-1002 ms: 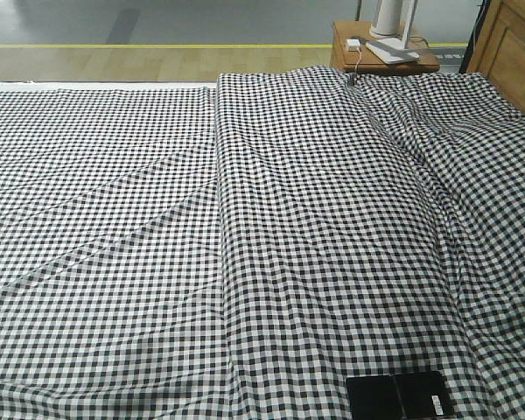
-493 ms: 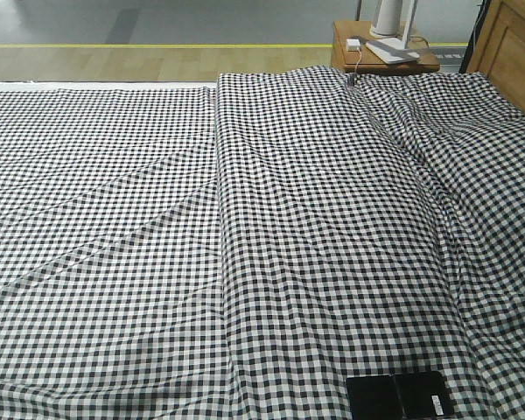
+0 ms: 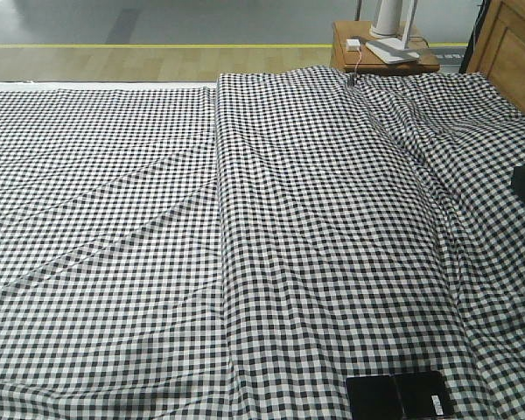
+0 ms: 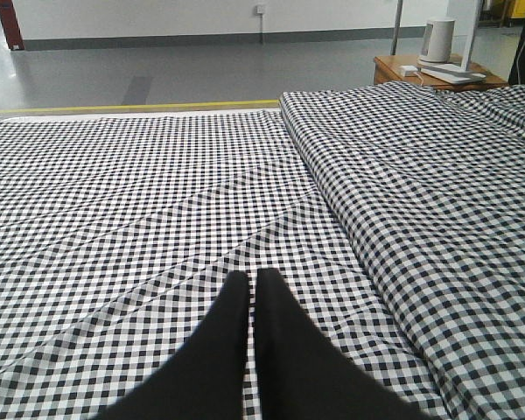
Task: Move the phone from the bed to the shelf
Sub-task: 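Lower the right gripper toward the black phone on the sheet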
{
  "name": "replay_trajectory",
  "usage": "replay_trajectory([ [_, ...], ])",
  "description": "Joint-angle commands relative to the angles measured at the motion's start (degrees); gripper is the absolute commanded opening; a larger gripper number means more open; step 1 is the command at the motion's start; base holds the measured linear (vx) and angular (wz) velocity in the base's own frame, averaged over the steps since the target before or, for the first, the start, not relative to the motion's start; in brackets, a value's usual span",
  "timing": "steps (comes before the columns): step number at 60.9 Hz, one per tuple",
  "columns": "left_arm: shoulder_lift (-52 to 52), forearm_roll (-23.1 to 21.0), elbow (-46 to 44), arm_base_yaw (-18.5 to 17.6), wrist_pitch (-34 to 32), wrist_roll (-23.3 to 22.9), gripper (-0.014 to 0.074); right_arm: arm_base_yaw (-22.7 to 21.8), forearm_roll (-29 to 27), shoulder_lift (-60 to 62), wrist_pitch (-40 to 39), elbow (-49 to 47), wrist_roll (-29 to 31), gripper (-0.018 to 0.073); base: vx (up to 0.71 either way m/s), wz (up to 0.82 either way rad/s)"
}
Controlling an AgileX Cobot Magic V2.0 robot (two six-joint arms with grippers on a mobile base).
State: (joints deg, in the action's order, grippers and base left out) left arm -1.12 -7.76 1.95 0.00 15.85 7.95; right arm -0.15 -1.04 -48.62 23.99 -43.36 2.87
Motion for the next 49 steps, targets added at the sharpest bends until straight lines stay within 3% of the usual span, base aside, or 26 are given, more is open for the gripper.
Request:
replay_trajectory([
  [1,-0.38,-0.55,0.13,-0.26,-4.18,-0.22,0.0001,-0.30,0.25,0.12,-4.02,-1.95,0.38,0.0715,0.00,0.00],
  [33,-0.38,-0.55,0.13,-0.26,-4.18,-0.22,0.0001,-0.30,0.25,0.12,-3.61,-2.11,-1.54,0.0589,0.00,0.00],
  [49,-0.38,-0.55,0.13,-0.26,-4.18,-0.22,0.0001,-0.40,0.72,-5.10,10.21,-10.28,-5.77,0.0589,0.00,0.00],
])
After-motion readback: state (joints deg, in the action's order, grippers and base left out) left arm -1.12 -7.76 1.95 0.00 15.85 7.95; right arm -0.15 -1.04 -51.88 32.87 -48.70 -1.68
